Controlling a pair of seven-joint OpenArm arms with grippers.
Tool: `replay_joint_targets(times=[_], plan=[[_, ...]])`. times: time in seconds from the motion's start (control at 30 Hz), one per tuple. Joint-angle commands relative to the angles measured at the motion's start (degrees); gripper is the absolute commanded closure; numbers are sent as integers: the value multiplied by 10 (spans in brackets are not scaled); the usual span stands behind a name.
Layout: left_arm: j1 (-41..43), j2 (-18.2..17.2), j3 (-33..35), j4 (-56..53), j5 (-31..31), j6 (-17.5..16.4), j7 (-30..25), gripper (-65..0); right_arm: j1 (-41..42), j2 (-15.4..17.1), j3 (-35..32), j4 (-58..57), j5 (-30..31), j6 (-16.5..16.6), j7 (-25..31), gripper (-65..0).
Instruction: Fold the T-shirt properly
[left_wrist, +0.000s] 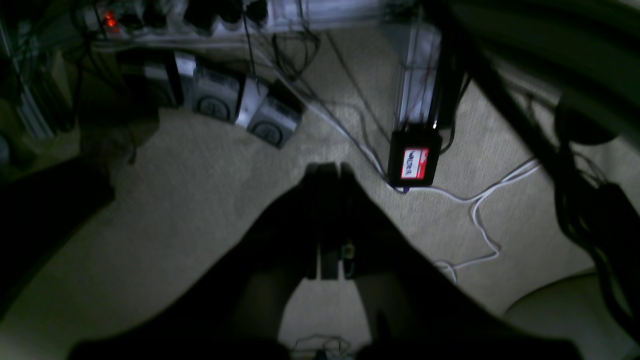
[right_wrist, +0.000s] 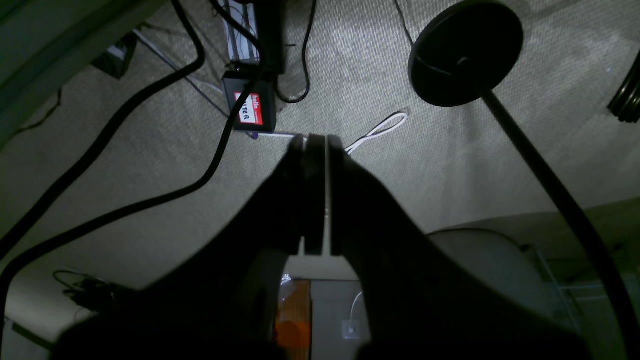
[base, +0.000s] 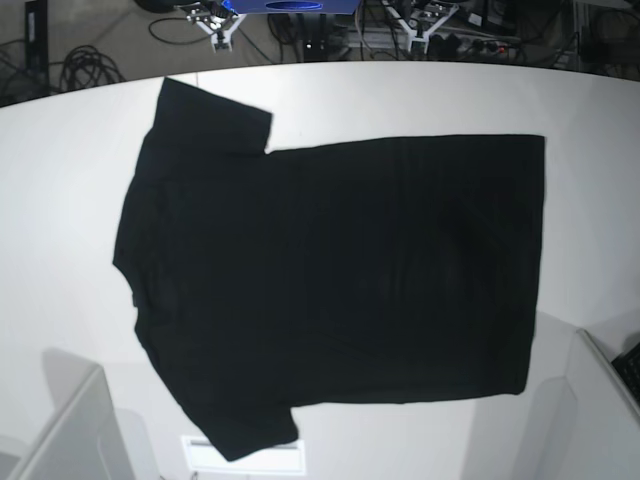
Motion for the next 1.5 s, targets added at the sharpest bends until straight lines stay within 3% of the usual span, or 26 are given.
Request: replay_joint_targets(times=[0.0, 0.3, 0.5, 0.8, 1.23, 1.47], plan=[[9, -2, -1, 0, 0, 3, 5, 0, 0, 3, -1, 0, 0, -3, -3, 0], [7, -3, 0, 0, 0, 3, 1, 0, -1, 3, -1, 20, 0, -3, -3, 0], [41, -3, 6, 20, 5, 3, -1, 0, -63, 4, -1, 91, 0, -3, 0, 0], [206, -19, 6, 239, 0, 3, 0, 0, -209, 28, 3, 274, 3, -3, -3, 0], [380, -78, -2, 478, -3, 3, 0, 0, -384, 41, 4, 495, 4, -3, -22, 0], [476, -131, 0, 669, -130, 3, 0, 0, -467, 35, 66, 681, 4, -3, -87, 0]])
